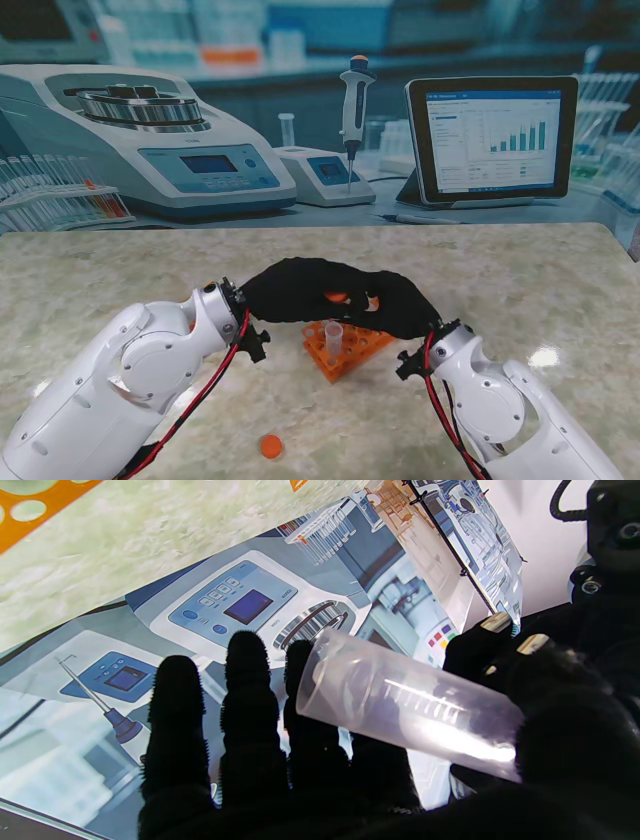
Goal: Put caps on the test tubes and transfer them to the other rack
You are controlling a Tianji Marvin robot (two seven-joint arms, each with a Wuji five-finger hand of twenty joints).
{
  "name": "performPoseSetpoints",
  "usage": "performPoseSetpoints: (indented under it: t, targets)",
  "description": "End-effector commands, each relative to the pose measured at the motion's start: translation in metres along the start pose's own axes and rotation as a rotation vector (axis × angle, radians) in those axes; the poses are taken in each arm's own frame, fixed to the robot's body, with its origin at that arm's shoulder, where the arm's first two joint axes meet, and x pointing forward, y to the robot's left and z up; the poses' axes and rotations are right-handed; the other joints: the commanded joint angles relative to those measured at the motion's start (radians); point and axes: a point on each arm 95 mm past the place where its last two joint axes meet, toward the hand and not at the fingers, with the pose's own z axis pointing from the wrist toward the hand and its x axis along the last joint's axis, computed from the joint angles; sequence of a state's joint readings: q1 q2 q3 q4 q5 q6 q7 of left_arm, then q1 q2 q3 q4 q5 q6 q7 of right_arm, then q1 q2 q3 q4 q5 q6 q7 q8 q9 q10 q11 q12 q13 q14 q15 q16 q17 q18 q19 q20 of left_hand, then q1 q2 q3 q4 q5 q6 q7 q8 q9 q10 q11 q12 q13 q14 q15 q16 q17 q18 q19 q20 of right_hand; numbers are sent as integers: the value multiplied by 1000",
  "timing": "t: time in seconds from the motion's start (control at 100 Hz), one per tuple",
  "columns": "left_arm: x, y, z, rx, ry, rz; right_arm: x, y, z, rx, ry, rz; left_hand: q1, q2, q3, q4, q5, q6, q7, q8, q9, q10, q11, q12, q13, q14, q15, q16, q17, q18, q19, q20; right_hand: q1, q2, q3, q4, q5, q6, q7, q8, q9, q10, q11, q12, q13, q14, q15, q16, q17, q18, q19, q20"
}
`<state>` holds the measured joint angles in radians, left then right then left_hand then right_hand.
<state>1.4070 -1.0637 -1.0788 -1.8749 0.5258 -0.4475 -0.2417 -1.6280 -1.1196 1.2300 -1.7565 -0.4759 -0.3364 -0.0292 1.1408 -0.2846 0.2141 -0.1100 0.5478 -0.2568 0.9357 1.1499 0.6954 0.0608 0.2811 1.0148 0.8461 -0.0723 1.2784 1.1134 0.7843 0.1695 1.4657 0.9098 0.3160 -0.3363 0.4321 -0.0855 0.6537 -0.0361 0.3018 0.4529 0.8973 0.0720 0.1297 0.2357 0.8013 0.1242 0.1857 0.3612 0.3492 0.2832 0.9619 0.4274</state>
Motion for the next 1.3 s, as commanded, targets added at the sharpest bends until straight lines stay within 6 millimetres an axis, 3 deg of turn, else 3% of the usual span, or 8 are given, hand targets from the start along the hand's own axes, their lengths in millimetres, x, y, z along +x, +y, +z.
performPoseSetpoints:
  t: [0.0, 0.13, 0.26, 0.7, 1.29]
  targets:
    - [-10, 8, -9, -45, -41, -1, 5, 11, 2, -21, 12, 0, 150, 203, 334, 68, 123, 62, 332, 70, 167, -63, 487, 81, 5, -124, 13, -3, 14, -6, -3, 45, -178, 140, -22, -24, -59, -11, -16, -28, -34, -23, -22, -26, -44, 0, -22, -33, -40, 29, -39, -41]
    - [-11, 7, -12, -52, -50, 0, 6, 15, 2, 0, 11, -11, 150, 202, 335, 68, 124, 62, 331, 71, 169, -62, 486, 83, 5, -121, 14, -1, 10, -1, -5, 49, -202, 146, -12, -25, -79, 2, -19, -47, -71, -27, -38, -54, -93, -4, -52, -79, -85, 34, -88, -93]
    - [-14, 6, -17, -54, -66, 2, 6, 19, 1, 48, -6, -18, 150, 201, 335, 68, 127, 63, 332, 72, 169, -61, 485, 83, 5, -120, 14, 0, 8, 2, -5, 53, -215, 160, -13, -26, -91, 5, -21, -51, -85, -27, -38, -59, -95, -8, -46, -84, -89, 34, -84, -103]
    - [-30, 8, -33, -50, -141, 0, 6, 38, 6, 91, -20, -57, 150, 200, 337, 67, 127, 63, 331, 73, 169, -59, 483, 85, 4, -112, 14, 6, -1, 9, -4, 61, -199, 152, -9, -24, -64, -31, 5, -37, -78, -40, -22, -48, -114, -21, -45, -90, -110, 35, -75, -110]
    - [-57, 7, -55, -58, -247, 13, 19, 61, 28, 218, 10, -116, 150, 199, 339, 67, 136, 66, 332, 75, 170, -56, 484, 87, 2, -102, 15, 16, -14, 19, -4, 68, -181, 131, -7, -24, -49, -57, 20, -19, -67, -48, -17, -32, -116, -29, -47, -91, -125, 38, -82, -110]
